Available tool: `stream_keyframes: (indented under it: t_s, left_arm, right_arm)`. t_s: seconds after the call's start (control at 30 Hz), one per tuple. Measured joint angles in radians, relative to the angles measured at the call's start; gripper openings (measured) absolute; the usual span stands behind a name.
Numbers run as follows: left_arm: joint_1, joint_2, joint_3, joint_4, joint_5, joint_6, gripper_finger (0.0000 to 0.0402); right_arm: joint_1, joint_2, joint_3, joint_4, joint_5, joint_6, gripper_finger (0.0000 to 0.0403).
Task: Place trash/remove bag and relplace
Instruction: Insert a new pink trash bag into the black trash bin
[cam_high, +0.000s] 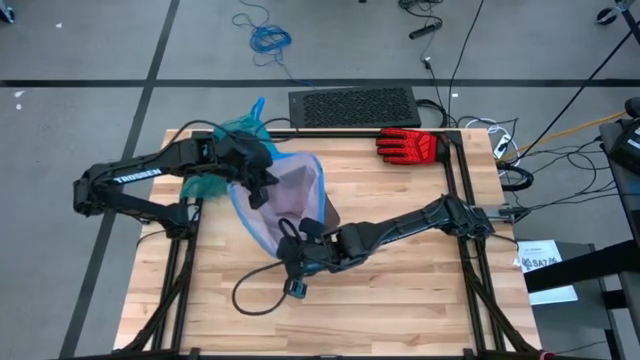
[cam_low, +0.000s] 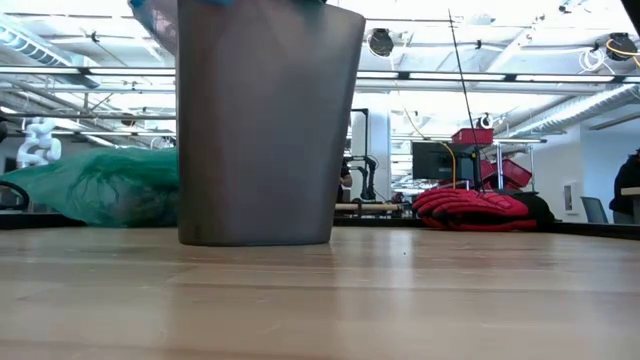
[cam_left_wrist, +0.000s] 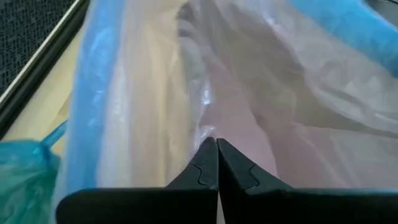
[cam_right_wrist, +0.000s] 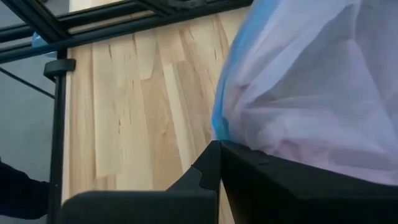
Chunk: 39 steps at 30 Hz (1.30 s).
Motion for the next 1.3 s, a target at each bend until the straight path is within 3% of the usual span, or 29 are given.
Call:
stream_keyframes:
  t_s: [0.2, 0.5, 0.73, 0.9, 1.07, 1.17, 1.3]
  left_arm:
    - [0.019, -0.02, 0.0, -0.035, -0.004, 0.0, 0.0]
    - [0.018, -0.054, 0.0, -0.039, 0.018, 0.003, 0.0]
    - [0.011, -0.054, 0.037, -0.044, 0.127, 0.065, 0.0]
    - [0.011, -0.054, 0.156, -0.044, 0.089, 0.078, 0.0]
    - [0.032, -0.056, 0.16, -0.132, -0.026, 0.103, 0.0]
    - [0.049, -0.053, 0.094, -0.205, -0.033, 0.102, 0.0]
    - [0.058, -0.053, 0.01, -0.193, -0.034, 0.069, 0.0]
  right_arm:
    - [0.001, -0.008, 0.0, 0.005, -0.01, 0.027, 0.0019]
    - [0.008, -0.043, 0.0, 0.025, -0.069, 0.106, 0.014]
    - [0.009, -0.12, -0.001, 0.056, -0.084, 0.059, 0.0204]
    - [-0.002, -0.215, 0.0, 0.043, 0.038, 0.043, 0.0197]
    - [-0.075, -0.26, 0.0, -0.273, 0.142, 0.075, 0.0167]
    - [-0.157, -0.253, 0.0, -0.389, 0.055, 0.077, 0.0147]
    - [-0.232, -0.24, 0.0, -0.363, -0.134, 0.053, 0.0123]
